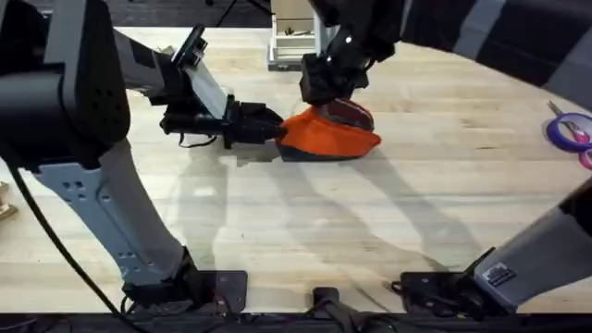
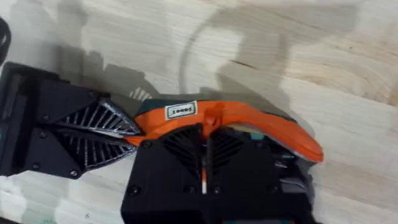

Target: Unzip the bag, pick up the pens from the table one at a time and place them inside, then zip the bag closed.

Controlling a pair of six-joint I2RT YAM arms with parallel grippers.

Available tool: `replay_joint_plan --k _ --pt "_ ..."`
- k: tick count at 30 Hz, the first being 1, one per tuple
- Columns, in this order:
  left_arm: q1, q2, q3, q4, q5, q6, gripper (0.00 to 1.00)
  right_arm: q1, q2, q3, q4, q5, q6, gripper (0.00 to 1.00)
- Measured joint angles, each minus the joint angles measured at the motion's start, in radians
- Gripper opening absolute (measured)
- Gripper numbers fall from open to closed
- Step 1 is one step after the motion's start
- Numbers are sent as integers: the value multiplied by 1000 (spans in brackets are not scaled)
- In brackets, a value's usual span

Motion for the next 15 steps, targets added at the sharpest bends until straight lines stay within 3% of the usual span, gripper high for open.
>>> replay_joint_plan --k 15 --pt "-4 0 1 0 14 0 44 -107 -2 0 -39 -58 5 34"
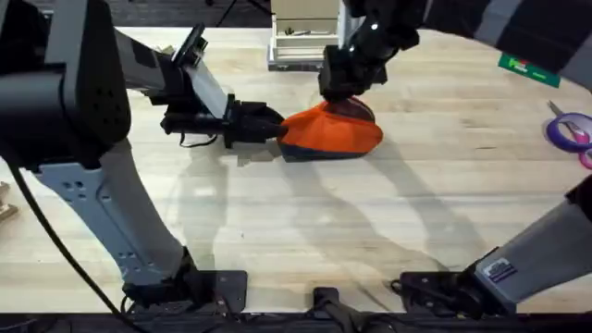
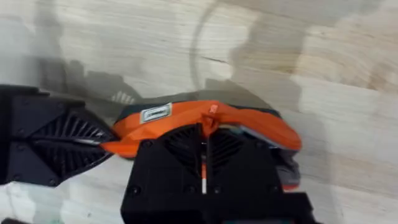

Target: Unzip the bag, pick up the pens from the table one at a time and place them inside, then zip the bag closed.

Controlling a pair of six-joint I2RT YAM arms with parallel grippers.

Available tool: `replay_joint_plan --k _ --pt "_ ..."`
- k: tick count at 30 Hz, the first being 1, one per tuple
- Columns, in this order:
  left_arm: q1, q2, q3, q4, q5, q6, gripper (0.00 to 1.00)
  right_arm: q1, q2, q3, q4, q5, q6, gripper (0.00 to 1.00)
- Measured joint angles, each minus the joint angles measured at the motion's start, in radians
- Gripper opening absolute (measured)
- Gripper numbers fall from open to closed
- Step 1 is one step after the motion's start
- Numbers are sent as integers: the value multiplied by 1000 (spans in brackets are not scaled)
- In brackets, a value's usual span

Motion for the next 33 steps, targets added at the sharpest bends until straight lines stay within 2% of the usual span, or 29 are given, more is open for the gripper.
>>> replay_joint_plan --k 7,16,27,33 --pt "-2 0 1 0 -4 0 44 -84 0 0 -30 3 1 34" --pt "-1 0 0 0 -42 0 44 -198 0 0 -54 93 -2 34" --pt "-1 0 0 0 -41 0 44 -241 0 -7 -59 73 -16 34" --pt "-1 0 0 0 -42 0 44 -274 0 -99 -4 74 -22 34"
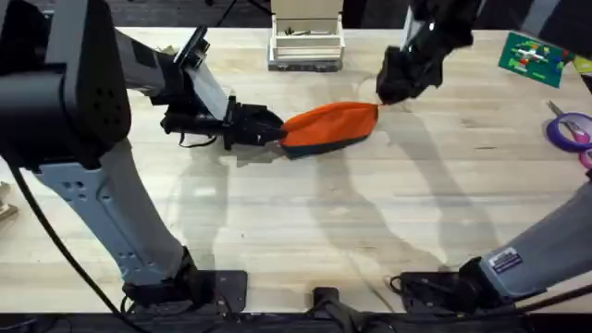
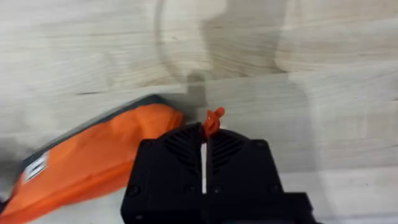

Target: Unzip the bag, pick up the pens from the table one at a time and place them inside, then zip the bag closed.

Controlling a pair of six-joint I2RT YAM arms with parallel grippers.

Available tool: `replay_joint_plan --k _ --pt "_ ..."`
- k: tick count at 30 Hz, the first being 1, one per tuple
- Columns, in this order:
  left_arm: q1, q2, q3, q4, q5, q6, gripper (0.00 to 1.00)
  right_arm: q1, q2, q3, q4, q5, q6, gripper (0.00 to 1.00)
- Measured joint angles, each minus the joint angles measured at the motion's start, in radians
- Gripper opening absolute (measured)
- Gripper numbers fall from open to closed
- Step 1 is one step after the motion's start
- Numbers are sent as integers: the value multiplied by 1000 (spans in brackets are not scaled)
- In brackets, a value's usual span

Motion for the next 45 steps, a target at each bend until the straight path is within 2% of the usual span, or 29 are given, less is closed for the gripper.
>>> replay_joint_plan --k 6,17,18,24,26,33,39,40,45 --pt "-7 0 0 0 0 0 44 -38 0 -145 78 -26 8 34" --pt "-9 0 0 0 0 0 44 -65 -54 -154 74 -53 8 47" --pt "-9 0 0 0 -2 0 44 -65 -65 -154 71 -49 -5 131" --pt "8 0 0 -1 -24 0 42 -90 -144 -151 35 22 -127 956" --pt "11 0 0 -1 -26 0 42 -84 -181 -150 24 29 -150 993" --pt "11 0 0 -1 -26 0 42 -55 -317 -144 -2 32 -184 998" --pt "11 0 0 -1 -27 0 42 -42 -379 -143 -5 32 -191 998" --pt "11 0 0 0 -27 3 95 -41 -381 -142 -9 32 -191 998" --pt "12 0 0 -8 -23 0 903 -41 -381 -142 -30 32 -192 998"
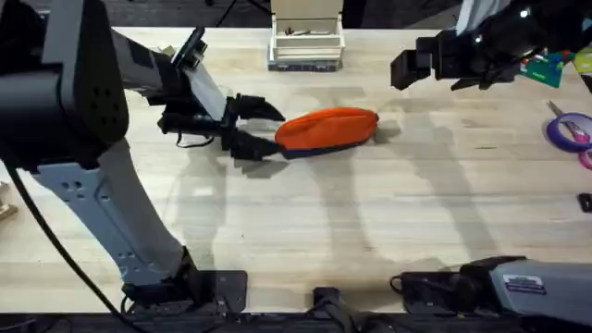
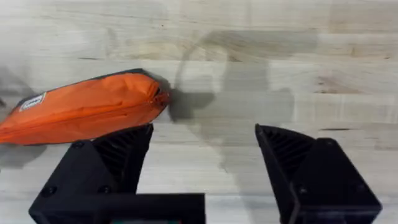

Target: Unzip the bag, pick up the pens from the table one at a time and place them inside, then zip the bag closed.

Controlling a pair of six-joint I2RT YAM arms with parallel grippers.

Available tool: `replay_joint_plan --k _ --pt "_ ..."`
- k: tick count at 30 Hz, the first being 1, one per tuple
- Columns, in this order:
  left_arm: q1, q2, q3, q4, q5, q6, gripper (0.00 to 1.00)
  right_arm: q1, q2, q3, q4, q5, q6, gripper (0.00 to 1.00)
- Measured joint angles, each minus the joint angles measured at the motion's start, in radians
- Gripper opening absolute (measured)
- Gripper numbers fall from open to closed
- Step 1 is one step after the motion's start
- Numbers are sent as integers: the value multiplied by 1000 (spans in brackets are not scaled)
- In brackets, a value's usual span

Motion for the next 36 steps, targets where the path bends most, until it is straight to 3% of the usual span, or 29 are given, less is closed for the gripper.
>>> replay_joint_plan --k 2,11,22,30,36 --pt "1 0 0 -1 0 -3 985 0 0 0 -7 0 0 998" --pt "1 0 1 -16 -18 -3 995 40 -4 0 -24 0 -37 998" --pt "23 -70 180 -213 -184 -3 997 78 -148 0 -30 1 -100 997" --pt "24 -250 310 -241 -295 -5 996 78 -226 0 -48 1 -107 998" --pt "24 -353 363 -244 -394 -87 997 78 -287 0 -83 3 -139 998"
